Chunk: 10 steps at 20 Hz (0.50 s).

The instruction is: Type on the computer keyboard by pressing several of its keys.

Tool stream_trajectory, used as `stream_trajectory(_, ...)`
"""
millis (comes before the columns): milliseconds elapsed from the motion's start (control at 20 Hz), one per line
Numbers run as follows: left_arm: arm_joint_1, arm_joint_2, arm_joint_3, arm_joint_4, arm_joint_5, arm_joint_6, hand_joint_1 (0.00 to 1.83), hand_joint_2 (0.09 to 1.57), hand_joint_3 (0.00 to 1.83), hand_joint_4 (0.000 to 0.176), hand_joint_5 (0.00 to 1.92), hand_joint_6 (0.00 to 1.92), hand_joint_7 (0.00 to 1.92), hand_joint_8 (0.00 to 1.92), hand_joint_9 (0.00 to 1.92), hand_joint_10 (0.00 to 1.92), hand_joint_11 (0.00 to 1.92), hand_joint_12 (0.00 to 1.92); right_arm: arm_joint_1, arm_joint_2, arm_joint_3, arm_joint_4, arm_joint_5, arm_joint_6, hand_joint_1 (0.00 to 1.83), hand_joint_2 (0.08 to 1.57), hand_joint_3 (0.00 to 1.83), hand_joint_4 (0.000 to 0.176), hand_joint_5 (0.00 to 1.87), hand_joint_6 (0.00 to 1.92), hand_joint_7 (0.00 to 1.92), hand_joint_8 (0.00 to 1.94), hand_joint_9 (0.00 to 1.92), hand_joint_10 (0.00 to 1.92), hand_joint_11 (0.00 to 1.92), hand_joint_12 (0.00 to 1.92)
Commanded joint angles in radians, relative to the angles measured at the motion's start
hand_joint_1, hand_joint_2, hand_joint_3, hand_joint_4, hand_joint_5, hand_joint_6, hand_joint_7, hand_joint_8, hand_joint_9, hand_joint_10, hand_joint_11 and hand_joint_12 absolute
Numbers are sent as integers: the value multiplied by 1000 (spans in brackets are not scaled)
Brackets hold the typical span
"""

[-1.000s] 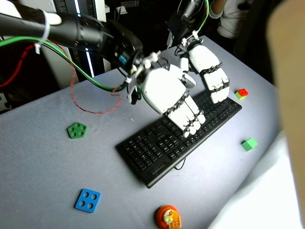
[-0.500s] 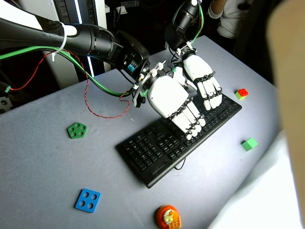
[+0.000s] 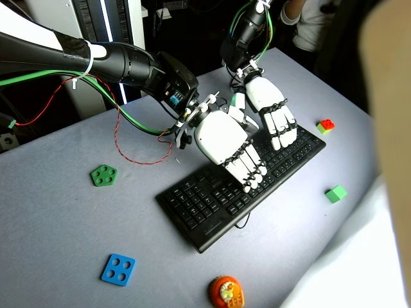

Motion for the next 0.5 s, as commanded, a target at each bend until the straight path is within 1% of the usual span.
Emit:
stream_trajectory(0,0,-10,7,41,-111,-8,0,1231,1,0,449,68,250,12,195,8,0,483,0,0,-3,-50,34,7,0,1121,1,0,735,47,494,3,377,8,0,865)
stream_trajectory(50,2,-16,11,41,-111,-13,0,1231,1,0,466,73,255,13,197,9,0,481,0,-1,-3,-50,36,5,0,1122,1,0,760,48,503,3,380,8,0,863)
stream_trajectory(100,5,-19,13,41,-111,-14,0,1234,1,0,504,76,318,24,222,15,0,357,4,-2,-3,-50,41,5,0,1137,2,0,777,33,711,25,432,14,0,823)
stream_trajectory(150,5,-20,15,41,-111,-16,1,1239,2,0,473,49,430,35,262,24,0,282,5,-2,-3,-50,44,1,0,1140,2,0,679,7,858,50,561,52,0,905)
stream_trajectory(200,7,-20,16,39,-111,-18,32,1235,0,0,434,25,482,31,277,23,0,170,5,-3,-3,-50,46,-2,0,1141,1,0,627,1,925,28,667,58,0,972)
stream_trajectory(250,8,-20,18,37,-111,-20,43,1234,0,0,407,10,539,25,320,29,0,160,4,-4,-3,-50,46,-3,0,1137,0,0,578,0,931,17,760,83,0,1037)
stream_trajectory(300,10,-19,21,34,-111,-25,65,1231,0,0,370,4,580,17,378,36,0,333,2,-5,-3,-50,46,-3,0,1141,0,0,570,0,834,7,781,89,0,1228)
stream_trajectory(350,12,-18,25,33,-111,-30,92,1230,0,0,356,4,582,9,416,41,0,505,2,-6,-3,-50,45,-2,0,1138,0,0,654,28,692,1,637,25,0,1330)
stream_trajectory(400,13,-18,27,33,-111,-33,71,1234,0,0,393,17,460,1,389,24,0,737,2,-6,-3,-50,44,-2,0,1135,0,0,716,50,612,0,539,4,0,1353)
stream_trajectory(450,13,-18,28,33,-111,-33,32,1242,2,0,518,57,385,0,340,5,0,868,0,-7,-3,-50,43,-2,0,1133,0,0,810,77,571,0,448,8,0,1255)
